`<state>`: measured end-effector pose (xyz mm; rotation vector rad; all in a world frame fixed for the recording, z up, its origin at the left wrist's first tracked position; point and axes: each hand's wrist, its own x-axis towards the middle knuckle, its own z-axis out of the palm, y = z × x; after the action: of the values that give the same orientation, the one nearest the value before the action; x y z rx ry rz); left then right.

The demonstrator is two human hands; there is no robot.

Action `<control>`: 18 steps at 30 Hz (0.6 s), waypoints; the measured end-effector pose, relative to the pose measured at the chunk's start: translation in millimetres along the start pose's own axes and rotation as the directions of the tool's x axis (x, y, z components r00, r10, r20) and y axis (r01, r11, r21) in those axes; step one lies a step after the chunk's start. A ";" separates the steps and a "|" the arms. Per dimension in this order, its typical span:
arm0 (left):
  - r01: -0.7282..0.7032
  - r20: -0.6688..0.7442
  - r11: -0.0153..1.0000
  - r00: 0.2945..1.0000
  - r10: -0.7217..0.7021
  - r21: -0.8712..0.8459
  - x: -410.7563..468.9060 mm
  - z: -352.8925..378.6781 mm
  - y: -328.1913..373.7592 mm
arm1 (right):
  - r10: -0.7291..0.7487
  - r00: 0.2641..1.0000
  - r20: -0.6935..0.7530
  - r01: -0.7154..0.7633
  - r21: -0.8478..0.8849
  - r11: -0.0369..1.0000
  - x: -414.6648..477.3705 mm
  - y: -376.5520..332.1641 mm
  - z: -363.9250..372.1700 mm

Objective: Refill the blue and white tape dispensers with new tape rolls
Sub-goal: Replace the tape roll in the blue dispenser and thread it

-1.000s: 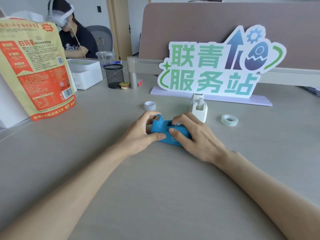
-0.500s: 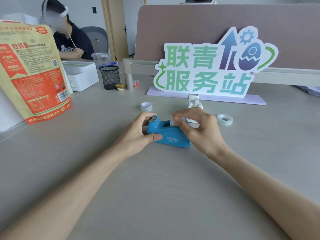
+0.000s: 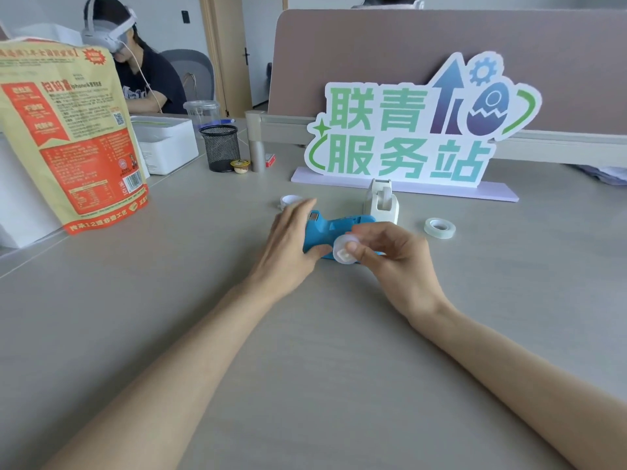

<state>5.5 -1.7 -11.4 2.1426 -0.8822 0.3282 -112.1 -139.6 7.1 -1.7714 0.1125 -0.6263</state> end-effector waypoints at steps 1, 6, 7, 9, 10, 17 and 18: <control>-0.095 -0.050 0.992 0.994 0.099 0.082 -5.7 -0.5 3.0 | 0.035 0.999 0.015 -0.035 0.015 0.999 0.9 1.7 -0.8; -0.252 0.000 0.944 0.966 0.258 0.213 -14.9 -19.8 9.1 | 0.137 0.990 0.044 -0.141 0.102 0.985 4.7 6.7 -2.1; -0.223 0.027 0.955 0.975 0.222 0.195 -13.0 -25.4 8.1 | 0.135 0.990 0.042 -0.138 0.102 0.985 4.9 6.9 -2.0; -0.176 0.099 0.969 0.982 0.161 0.175 -10.3 -33.0 5.1 | 0.132 0.991 0.032 -0.134 0.097 0.986 5.4 7.4 -1.1; -0.175 0.124 0.966 0.980 0.154 0.188 -10.2 -34.5 4.6 | 0.133 0.991 0.026 -0.135 0.100 0.986 5.5 7.6 -0.8; -0.249 0.103 0.945 0.967 0.232 0.211 -15.3 -25.4 13.0 | 0.130 0.991 0.035 -0.133 0.081 0.988 4.6 7.4 -0.9; -0.268 0.099 0.939 0.963 0.252 0.217 -16.1 -22.3 13.3 | 0.129 0.991 0.037 -0.131 0.078 0.988 4.3 7.4 -1.0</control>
<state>-14.1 16.7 3.1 2.2593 -1.2249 0.5125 -107.1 -144.4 2.0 -1.6812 0.1770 -0.5012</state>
